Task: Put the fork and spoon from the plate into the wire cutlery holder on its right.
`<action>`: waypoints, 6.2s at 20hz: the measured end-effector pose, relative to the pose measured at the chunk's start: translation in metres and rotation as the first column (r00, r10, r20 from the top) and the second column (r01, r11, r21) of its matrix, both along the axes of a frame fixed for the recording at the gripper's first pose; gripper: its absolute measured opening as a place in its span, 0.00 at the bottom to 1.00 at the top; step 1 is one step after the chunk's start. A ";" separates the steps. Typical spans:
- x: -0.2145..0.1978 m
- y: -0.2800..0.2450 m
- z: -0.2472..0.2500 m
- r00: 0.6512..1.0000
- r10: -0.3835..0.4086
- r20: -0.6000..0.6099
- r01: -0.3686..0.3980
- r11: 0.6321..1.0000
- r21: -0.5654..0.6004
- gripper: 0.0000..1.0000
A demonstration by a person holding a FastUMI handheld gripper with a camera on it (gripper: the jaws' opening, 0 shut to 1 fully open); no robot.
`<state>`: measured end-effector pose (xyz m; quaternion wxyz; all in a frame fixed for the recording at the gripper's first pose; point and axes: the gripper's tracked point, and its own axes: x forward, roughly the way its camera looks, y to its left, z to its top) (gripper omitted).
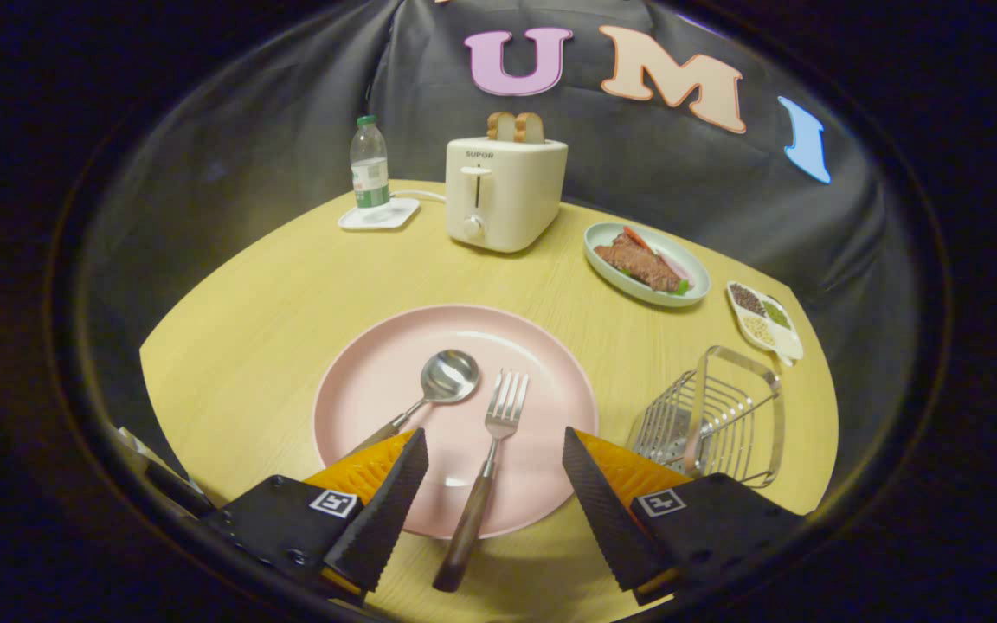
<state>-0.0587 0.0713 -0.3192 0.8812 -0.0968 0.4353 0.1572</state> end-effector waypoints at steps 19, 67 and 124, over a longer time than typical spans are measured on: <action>-0.021 0.005 -0.033 0.975 -0.006 -0.220 0.006 1.000 0.000 0.27; 0.004 -0.159 0.069 0.903 -0.009 -0.430 -0.078 0.980 -0.185 0.08; -0.027 0.032 -0.023 0.992 -0.044 -0.121 0.037 0.998 -0.054 0.74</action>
